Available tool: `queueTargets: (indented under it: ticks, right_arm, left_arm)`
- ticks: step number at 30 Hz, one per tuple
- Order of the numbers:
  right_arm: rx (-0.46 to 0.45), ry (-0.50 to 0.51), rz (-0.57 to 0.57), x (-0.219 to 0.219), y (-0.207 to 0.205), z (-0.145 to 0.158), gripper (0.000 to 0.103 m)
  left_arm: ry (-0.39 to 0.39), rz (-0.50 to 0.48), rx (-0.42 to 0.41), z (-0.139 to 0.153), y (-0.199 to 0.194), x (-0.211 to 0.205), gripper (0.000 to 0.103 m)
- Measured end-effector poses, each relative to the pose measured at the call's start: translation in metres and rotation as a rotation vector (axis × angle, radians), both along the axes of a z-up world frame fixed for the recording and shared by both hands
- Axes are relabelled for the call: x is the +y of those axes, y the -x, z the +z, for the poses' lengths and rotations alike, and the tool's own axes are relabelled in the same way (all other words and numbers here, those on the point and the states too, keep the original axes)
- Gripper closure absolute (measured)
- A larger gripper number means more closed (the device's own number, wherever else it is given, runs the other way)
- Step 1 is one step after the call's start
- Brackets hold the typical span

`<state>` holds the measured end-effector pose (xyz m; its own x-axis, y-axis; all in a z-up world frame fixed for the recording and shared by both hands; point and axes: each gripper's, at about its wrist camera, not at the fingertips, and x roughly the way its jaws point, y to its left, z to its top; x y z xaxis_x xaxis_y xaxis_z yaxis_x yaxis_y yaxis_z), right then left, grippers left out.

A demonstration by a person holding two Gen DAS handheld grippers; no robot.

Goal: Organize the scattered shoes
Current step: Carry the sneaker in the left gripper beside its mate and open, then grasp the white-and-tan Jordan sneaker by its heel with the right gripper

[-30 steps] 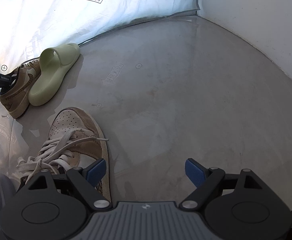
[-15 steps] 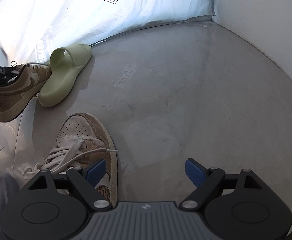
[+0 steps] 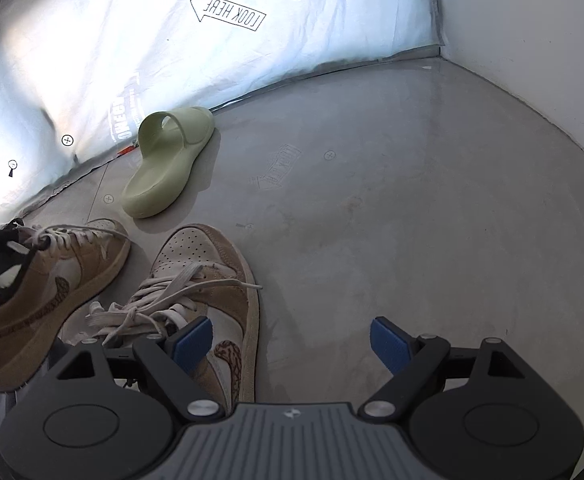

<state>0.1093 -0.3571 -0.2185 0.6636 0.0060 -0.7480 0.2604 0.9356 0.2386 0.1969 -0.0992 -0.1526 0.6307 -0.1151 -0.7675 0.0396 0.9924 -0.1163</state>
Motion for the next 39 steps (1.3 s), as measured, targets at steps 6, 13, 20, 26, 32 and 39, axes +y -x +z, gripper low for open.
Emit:
queueTargets:
  ticks: [6, 13, 20, 26, 32, 39]
  right_arm:
    - [-0.027, 0.007, 0.001, -0.009, 0.026, 0.006, 0.016]
    - [-0.026, 0.004, -0.035, -0.026, 0.051, 0.006, 0.016]
    - [-0.015, -0.003, -0.035, -0.032, 0.063, 0.004, 0.016]
    - [-0.017, 0.012, -0.004, -0.03, 0.069, 0.004, 0.016]
    - [-0.004, -0.015, 0.028, -0.035, 0.072, 0.002, 0.016]
    - [-0.032, -0.006, 0.347, -0.026, 0.079, 0.007, 0.016]
  left_arm:
    - [-0.033, -0.077, -0.005, -0.001, 0.041, -0.035, 0.084]
    - [-0.037, -0.074, 0.053, -0.017, 0.074, -0.04, 0.084]
    - [-0.149, -0.111, 0.063, -0.036, 0.097, -0.045, 0.085]
    - [-0.151, -0.115, 0.054, -0.038, 0.103, -0.041, 0.085]
    - [-0.17, -0.236, -0.034, -0.018, 0.123, -0.04, 0.04]
    - [-0.15, -0.277, -0.142, 0.01, 0.147, -0.027, 0.033]
